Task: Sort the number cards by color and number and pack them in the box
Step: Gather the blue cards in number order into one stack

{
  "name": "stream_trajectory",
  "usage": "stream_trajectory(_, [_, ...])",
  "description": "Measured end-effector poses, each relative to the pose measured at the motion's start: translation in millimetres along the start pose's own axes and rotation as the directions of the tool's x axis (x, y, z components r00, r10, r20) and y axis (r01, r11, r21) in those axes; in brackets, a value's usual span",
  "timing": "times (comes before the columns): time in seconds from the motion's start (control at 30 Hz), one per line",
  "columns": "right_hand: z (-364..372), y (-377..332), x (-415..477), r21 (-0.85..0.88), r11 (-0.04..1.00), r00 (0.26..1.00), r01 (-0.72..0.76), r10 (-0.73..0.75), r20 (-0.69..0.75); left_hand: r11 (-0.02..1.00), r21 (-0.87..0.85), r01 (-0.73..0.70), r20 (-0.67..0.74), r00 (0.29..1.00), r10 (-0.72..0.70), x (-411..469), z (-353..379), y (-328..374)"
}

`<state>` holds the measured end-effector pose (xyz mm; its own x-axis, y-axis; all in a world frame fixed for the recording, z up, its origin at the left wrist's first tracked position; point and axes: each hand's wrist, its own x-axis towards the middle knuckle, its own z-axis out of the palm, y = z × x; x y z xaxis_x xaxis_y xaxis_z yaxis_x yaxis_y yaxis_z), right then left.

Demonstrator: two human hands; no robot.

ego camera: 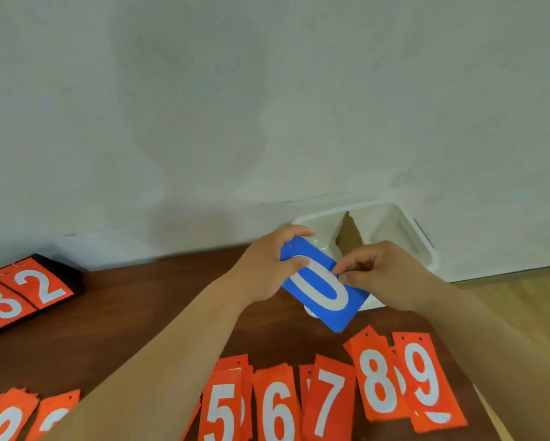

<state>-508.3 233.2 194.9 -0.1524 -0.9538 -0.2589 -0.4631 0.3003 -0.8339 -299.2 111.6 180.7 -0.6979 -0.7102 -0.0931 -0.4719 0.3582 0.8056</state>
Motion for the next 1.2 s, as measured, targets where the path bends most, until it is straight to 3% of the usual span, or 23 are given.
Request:
stream_trajectory(0.1, [-13.1,17.2,11.7,0.118,0.990,0.985,-0.075,0.092,-0.148,0.991,-0.105,0.078,-0.248,0.963,-0.102,20.9,21.6,-4.0])
stream_trajectory(0.17, [-20.0,28.6,24.0,0.152,0.980,0.951,-0.132,0.168,-0.259,0.977,-0.158,0.146,-0.310,0.932,-0.190,24.9,38.3,-13.8])
stream_trajectory(0.23, [-24.0,35.9,35.7,0.128,0.972,0.915,-0.194,0.227,-0.334,0.966,-0.145,0.212,-0.252,0.937,-0.243,22.2,57.7,-30.9])
stream_trajectory(0.33, [-17.1,41.9,48.1,-0.039,0.957,0.900,-0.288,0.256,-0.353,0.955,-0.100,0.280,-0.171,0.941,-0.293,15.8,78.9,-51.8])
stream_trajectory(0.5, [11.7,39.9,70.5,-0.194,0.921,0.900,-0.338,0.256,-0.352,0.943,-0.175,0.282,-0.128,0.944,-0.306,17.1,82.5,-60.2])
stream_trajectory(0.73, [50.6,45.2,100.8,-0.426,0.796,0.901,-0.430,0.344,-0.265,0.945,-0.194,0.262,-0.108,0.952,-0.286,15.9,83.0,-66.2])
stream_trajectory(0.9, [59.3,39.7,112.8,-0.718,0.612,0.932,-0.331,0.332,-0.147,0.936,-0.207,0.284,-0.114,0.943,-0.311,13.9,84.5,-68.4])
stream_trajectory(1.03, [65.8,43.3,125.1,-0.789,0.532,0.919,-0.307,0.382,-0.100,0.940,-0.176,0.293,-0.120,0.941,-0.316,13.8,83.9,-66.2])
stream_trajectory(1.2, [63.4,39.0,120.7,-0.878,0.450,0.904,-0.161,0.425,0.052,0.940,-0.125,0.317,-0.118,0.936,-0.332,14.3,83.7,-59.1])
